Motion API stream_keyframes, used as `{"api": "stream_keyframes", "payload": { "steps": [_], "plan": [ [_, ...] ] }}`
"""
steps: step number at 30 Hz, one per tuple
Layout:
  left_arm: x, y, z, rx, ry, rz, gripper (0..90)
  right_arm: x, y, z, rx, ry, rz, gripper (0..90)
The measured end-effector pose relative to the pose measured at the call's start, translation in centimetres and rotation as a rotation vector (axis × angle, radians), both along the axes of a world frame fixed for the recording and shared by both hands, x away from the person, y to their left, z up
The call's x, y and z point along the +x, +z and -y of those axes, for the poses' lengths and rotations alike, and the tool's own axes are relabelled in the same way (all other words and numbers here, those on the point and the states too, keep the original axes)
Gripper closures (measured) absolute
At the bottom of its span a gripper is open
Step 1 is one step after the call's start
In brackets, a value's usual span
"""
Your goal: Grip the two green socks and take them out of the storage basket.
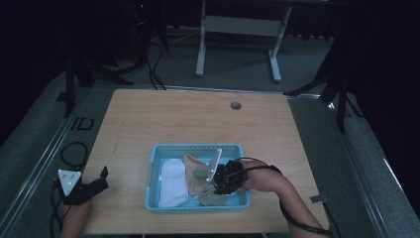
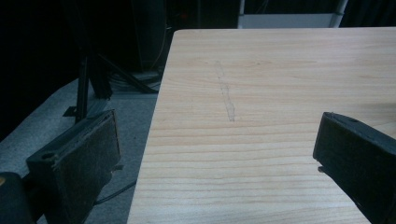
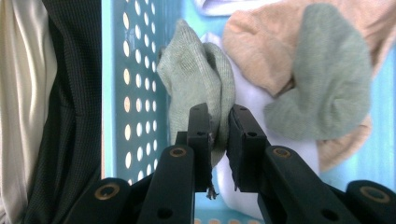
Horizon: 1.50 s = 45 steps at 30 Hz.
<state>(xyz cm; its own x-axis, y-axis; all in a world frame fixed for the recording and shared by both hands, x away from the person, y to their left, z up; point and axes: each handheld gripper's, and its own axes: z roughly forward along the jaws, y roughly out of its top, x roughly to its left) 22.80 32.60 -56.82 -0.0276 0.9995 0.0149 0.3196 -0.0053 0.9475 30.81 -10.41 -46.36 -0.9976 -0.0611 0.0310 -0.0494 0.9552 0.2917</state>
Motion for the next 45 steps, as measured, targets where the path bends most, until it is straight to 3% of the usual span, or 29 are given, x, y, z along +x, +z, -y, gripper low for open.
{"api": "stream_keyframes", "payload": {
  "steps": [11, 16, 19, 21, 29, 32, 36, 40, 42, 45],
  "plan": [
    [0.0, 0.0, 0.0, 0.0, 0.002, -0.001, 0.4, 0.2, 3.6, 1.1, 0.031, -0.025, 0.063, 80.0],
    [0.0, 0.0, 0.0, 0.001, 0.003, 0.0, 0.3, 0.5, 6.3, 2.2, 0.059, -0.051, 0.115, 80.0],
    [0.0, 0.0, 0.0, 0.0, 0.002, -0.001, 0.4, 0.6, 6.6, 2.4, 0.06, -0.058, 0.121, 80.0],
    [0.0, 0.0, 0.0, 0.0, 0.0, -0.004, 0.4, 1.2, 8.3, 3.6, 0.084, -0.095, 0.154, 80.1],
    [0.0, 0.0, 0.0, 0.0, 0.001, -0.003, 0.3, 1.6, 10.0, 5.5, 0.111, -0.145, 0.186, 80.1],
    [0.0, 0.0, 0.0, 0.004, 0.0, -0.004, 0.3, 1.9, 11.1, 7.3, 0.145, -0.185, 0.203, 80.2],
    [0.0, 0.0, 0.0, 0.005, 0.002, -0.003, 0.4, 2.1, 11.6, 8.8, 0.15, -0.224, 0.207, 80.3],
    [0.0, 0.0, 0.0, 0.004, 0.002, -0.003, 0.4, 2.4, 11.2, 10.0, 0.121, -0.25, 0.203, 80.2],
    [0.0, 0.0, 0.0, 0.003, 0.0, -0.002, 0.4, 2.6, 10.8, 11.5, 0.102, -0.29, 0.198, 80.2],
    [0.0, 0.0, 0.0, 0.004, 0.001, -0.003, 0.4, 2.6, 10.6, 12.5, 0.106, -0.311, 0.194, 80.3]
  ]
}}
